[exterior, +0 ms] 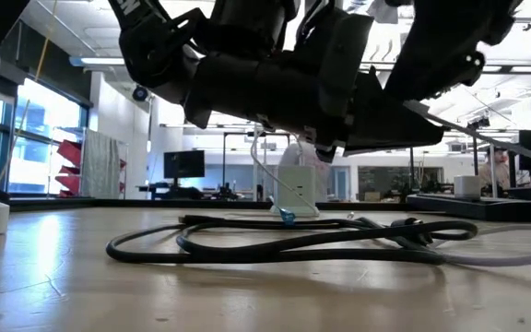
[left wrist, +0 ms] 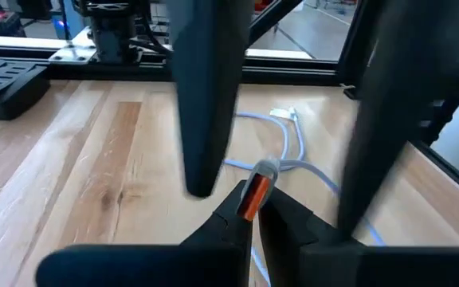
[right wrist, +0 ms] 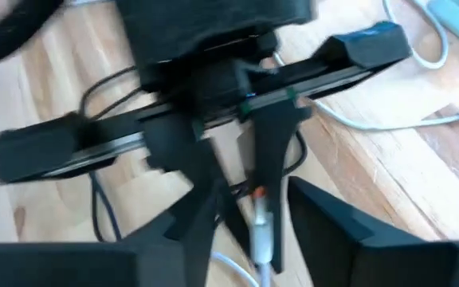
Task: Insert USB
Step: Insert the white charger cable into the white charger adapter
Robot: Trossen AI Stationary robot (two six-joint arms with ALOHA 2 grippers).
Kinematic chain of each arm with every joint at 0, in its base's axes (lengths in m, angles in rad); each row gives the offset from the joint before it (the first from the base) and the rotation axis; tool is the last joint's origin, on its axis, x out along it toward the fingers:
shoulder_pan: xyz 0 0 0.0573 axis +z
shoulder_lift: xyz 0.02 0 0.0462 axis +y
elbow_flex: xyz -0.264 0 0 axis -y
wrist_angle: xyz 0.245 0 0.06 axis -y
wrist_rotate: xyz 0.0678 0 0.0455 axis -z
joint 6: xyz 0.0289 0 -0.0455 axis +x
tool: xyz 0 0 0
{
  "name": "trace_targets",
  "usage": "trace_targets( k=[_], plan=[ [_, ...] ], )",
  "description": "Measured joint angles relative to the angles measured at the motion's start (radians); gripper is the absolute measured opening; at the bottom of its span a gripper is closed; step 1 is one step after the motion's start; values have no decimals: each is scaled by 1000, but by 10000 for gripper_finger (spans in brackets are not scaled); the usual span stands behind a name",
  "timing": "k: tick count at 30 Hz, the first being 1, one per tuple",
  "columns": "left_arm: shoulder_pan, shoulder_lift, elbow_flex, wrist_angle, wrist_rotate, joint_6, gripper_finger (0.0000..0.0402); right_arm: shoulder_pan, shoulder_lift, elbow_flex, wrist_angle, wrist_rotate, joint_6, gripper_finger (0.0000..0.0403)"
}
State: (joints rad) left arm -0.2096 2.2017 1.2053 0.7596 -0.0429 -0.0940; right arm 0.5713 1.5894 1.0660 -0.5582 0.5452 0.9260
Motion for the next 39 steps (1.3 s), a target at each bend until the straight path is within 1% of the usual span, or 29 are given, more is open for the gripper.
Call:
trace_targets(
  k=[3,6,8,12,15,18,19,22,24,26,29,31,35,39],
  plan=[
    [0,-1,0,2,-12,0,0,37,0,0,-16,59,30,195],
    [0,-1,0,-2,-17,0,0,91,0,0,-77,123,126,209],
    [0,-1,0,-1,-18,0,0,135,0,0,-141,168,223,212],
    [0,-1,0,-1,-18,-3,0,215,2,-2,-252,224,431,210],
    [-1,-1,0,2,-18,-8,0,250,17,-45,-189,279,488,206],
    [-1,-1,0,3,-18,-8,0,254,34,-104,-93,287,472,203],
    [-2,-1,0,3,-18,-8,0,253,42,-118,-79,305,465,202],
    [-3,-1,0,2,-17,-8,0,253,53,-140,-66,409,444,201],
    [-3,-1,0,3,-16,-8,0,247,51,-146,-44,453,407,201],
    [-6,-1,0,3,-15,-8,0,240,51,-154,-17,452,346,201],
    [-6,-1,0,3,-14,-8,0,227,51,-166,94,450,219,201],
    [-6,-1,0,3,-14,-8,0,217,51,-166,127,444,161,201],
    [-7,-1,0,4,-14,-8,0,194,51,-166,136,416,138,190],
    [-6,-1,0,2,-14,-8,0,181,54,-166,135,389,138,153]
  ],
)
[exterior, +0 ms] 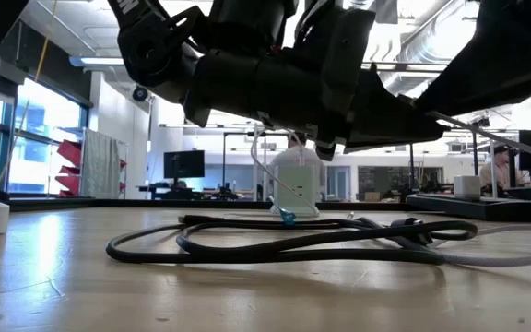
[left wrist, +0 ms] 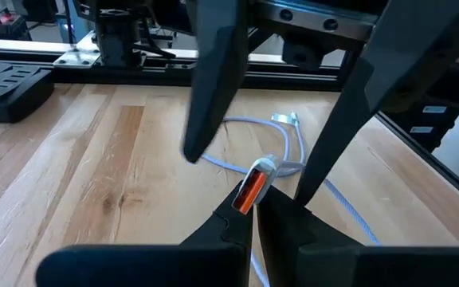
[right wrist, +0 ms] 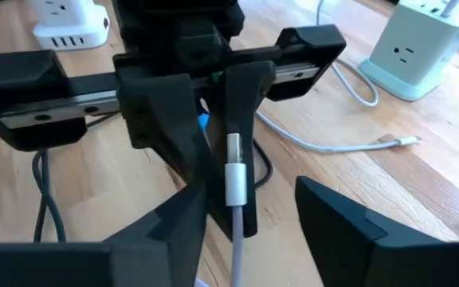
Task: Insert USB
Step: Insert the white charger cable into the white charger adapter
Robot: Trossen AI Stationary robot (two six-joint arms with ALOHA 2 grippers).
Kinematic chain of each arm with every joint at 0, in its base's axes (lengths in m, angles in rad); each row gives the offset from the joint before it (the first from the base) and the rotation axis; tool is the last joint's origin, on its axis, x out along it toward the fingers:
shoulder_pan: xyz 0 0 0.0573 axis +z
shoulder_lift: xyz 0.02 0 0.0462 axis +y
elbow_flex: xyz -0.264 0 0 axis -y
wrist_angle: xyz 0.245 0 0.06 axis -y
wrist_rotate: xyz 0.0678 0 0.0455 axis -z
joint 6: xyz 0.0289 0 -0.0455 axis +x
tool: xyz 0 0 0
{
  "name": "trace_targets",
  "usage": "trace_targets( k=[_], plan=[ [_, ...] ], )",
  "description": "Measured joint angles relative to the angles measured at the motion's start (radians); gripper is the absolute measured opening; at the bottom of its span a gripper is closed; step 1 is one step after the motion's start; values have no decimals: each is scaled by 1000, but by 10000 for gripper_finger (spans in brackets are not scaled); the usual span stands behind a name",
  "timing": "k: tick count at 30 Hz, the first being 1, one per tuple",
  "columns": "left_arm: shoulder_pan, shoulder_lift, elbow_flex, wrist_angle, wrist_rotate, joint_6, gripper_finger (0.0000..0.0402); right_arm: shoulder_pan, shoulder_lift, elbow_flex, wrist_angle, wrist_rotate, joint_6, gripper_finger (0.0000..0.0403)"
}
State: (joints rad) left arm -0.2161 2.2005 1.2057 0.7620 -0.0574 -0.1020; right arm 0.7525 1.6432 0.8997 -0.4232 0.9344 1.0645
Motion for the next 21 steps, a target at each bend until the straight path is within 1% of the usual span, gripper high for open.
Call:
trace_targets(
  k=[4,8,9,13,15,18,21],
  plan=[
    [0,0,0,1,-1,0,0,0,0,0,1,-4,0,97],
    [0,0,0,1,-8,0,0,0,0,0,4,-8,0,26],
    [0,0,0,0,-9,0,0,0,0,0,3,-8,0,14],
    [0,0,0,-6,-5,1,0,0,0,5,-7,-8,-1,6],
    [-1,-1,1,-31,16,12,0,0,-7,19,-47,-19,-9,3],
    [-2,-4,1,-98,23,34,12,-8,-45,56,-162,-55,30,2],
    [3,-12,1,-168,10,37,40,-19,-91,86,-287,-132,73,1]
  ],
)
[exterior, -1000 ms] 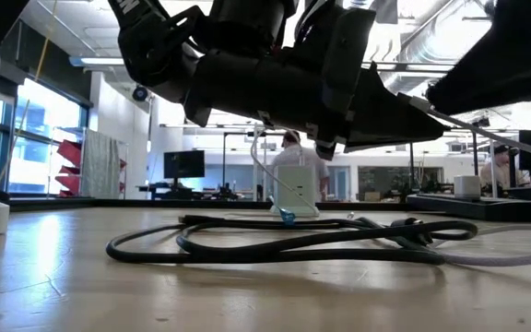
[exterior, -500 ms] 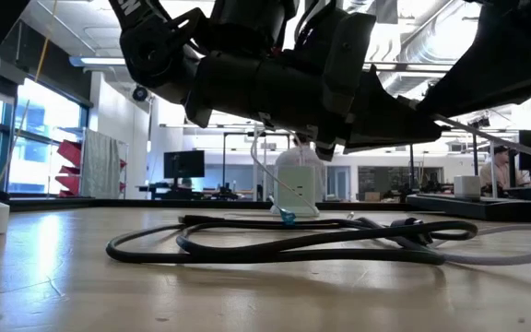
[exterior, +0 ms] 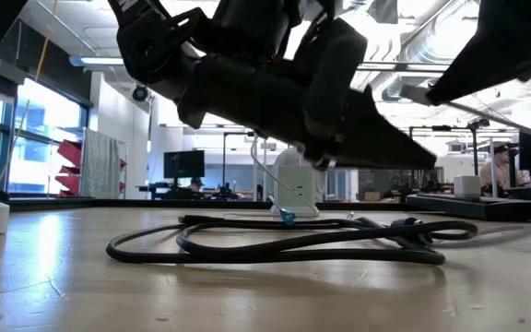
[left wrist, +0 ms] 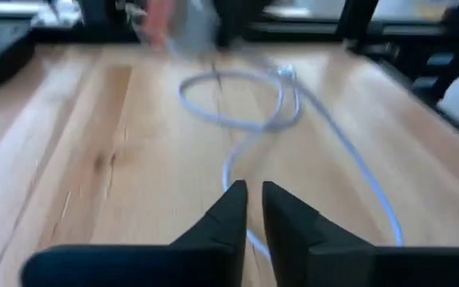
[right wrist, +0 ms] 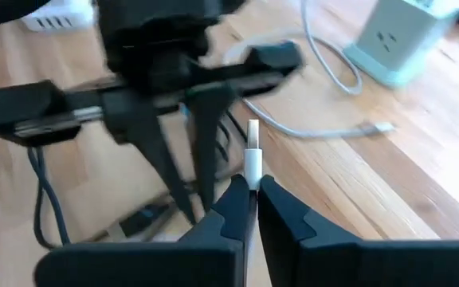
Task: Insert USB
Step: Insert the white charger cable into the white charger adapter
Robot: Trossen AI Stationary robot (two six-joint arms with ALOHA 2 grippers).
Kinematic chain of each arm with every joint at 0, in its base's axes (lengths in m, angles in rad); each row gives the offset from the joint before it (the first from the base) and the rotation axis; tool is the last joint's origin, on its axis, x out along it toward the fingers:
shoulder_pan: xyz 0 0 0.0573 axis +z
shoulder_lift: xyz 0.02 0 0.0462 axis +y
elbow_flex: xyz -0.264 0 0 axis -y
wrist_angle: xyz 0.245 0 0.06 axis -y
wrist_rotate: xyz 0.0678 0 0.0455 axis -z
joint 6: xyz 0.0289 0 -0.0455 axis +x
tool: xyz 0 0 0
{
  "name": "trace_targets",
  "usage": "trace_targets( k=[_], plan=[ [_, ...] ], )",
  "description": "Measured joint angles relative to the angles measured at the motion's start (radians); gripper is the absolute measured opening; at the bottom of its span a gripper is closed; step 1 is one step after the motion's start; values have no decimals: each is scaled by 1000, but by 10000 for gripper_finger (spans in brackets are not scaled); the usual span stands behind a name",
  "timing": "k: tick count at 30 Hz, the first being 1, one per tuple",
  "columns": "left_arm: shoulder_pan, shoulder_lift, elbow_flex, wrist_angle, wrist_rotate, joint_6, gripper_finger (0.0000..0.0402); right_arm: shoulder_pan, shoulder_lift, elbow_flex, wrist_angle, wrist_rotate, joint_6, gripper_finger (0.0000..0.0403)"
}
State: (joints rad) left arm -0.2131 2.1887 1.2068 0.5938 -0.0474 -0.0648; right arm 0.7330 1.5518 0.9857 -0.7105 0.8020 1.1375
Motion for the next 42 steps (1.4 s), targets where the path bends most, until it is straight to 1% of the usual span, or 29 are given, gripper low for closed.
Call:
trace_targets(
  k=[2,5,8,13,16,19,22,25,27,29,31,35,38,40,42],
  plan=[
    [7,-10,0,-27,-8,10,61,-14,-31,3,-35,-77,7,1],
    [12,-26,0,-57,-11,17,88,-35,-51,0,-37,-193,-18,0],
    [8,-41,0,-59,-10,35,107,-53,-44,-2,-29,-238,-59,0],
    [-4,-47,0,-44,-9,50,123,-84,-19,-2,-24,-333,-103,2],
    [-4,-47,0,-38,-18,43,129,-101,-1,-2,-6,-365,-128,2],
    [-4,-47,0,-60,-54,28,135,-110,19,-2,15,-383,-149,1],
    [-3,-47,0,-82,-63,33,141,-117,44,-2,31,-403,-138,1],
    [-3,-45,-1,-106,-75,33,144,-122,82,-2,-4,-393,-26,0],
    [-2,-45,-1,-105,-75,33,145,-128,102,-2,-46,-412,58,4],
    [-2,-45,-1,-103,-75,33,145,-130,113,-18,-62,-425,102,19],
    [-2,-45,-1,-107,-75,33,145,-131,113,-49,-42,-438,120,44],
    [-2,-45,-1,-109,-75,33,145,-133,112,-122,84,-444,130,110],
    [-2,-45,-1,-119,-75,34,145,-146,112,-170,155,-444,173,150],
    [-2,-45,-1,-123,-75,34,145,-152,111,-191,180,-435,203,164],
    [-1,-45,-1,-124,-75,35,145,-156,107,-215,225,-425,212,166]
  ],
)
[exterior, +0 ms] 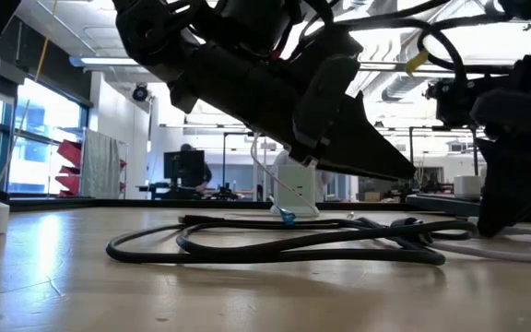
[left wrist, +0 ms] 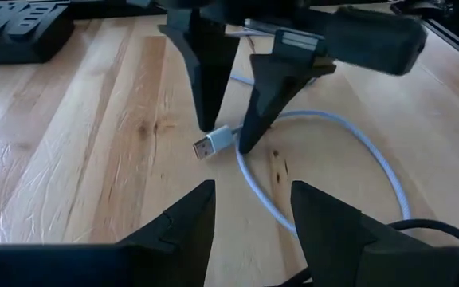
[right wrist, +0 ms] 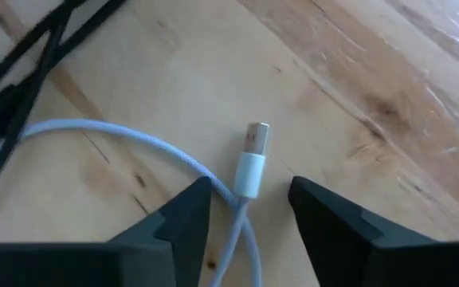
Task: Insert USB
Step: Insert the white charger cable into the white charger adapter
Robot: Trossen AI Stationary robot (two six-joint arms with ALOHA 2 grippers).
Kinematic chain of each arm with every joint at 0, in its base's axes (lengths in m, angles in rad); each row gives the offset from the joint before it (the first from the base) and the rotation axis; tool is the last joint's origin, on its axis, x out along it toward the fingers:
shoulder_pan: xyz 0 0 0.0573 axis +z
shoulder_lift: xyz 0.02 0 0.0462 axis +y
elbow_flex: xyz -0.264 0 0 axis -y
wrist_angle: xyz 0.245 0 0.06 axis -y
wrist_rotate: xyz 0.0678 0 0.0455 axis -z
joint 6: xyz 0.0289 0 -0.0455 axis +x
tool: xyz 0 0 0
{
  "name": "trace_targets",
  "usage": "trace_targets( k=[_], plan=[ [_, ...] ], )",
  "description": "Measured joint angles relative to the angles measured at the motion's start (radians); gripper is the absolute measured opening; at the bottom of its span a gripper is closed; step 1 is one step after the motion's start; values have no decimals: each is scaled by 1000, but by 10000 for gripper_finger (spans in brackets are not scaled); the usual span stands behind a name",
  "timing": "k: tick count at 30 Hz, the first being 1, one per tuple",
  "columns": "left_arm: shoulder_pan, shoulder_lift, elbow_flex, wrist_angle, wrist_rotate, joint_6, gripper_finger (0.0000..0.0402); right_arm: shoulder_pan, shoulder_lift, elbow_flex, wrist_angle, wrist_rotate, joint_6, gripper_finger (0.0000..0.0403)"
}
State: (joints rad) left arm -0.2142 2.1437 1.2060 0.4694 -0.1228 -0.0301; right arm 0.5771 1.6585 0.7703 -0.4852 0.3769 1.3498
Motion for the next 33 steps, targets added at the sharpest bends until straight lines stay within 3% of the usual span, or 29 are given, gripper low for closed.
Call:
trace_targets(
  k=[4,10,15,19,26,33],
  plan=[
    [0,0,0,-1,0,0,145,-2,-1,-38,109,20,-33,127],
    [4,0,0,-3,0,-1,145,-3,5,11,103,-11,-127,14],
    [5,0,0,-2,-31,-10,145,-21,-48,147,-111,-54,-250,13],
    [5,0,0,-3,-89,-11,145,-32,-131,269,-346,-11,-315,5],
    [2,0,0,-1,-123,-11,145,-77,-300,322,-552,32,-244,2],
    [2,0,0,-1,-123,-11,145,-290,-449,321,-816,-137,-203,2]
  ],
)
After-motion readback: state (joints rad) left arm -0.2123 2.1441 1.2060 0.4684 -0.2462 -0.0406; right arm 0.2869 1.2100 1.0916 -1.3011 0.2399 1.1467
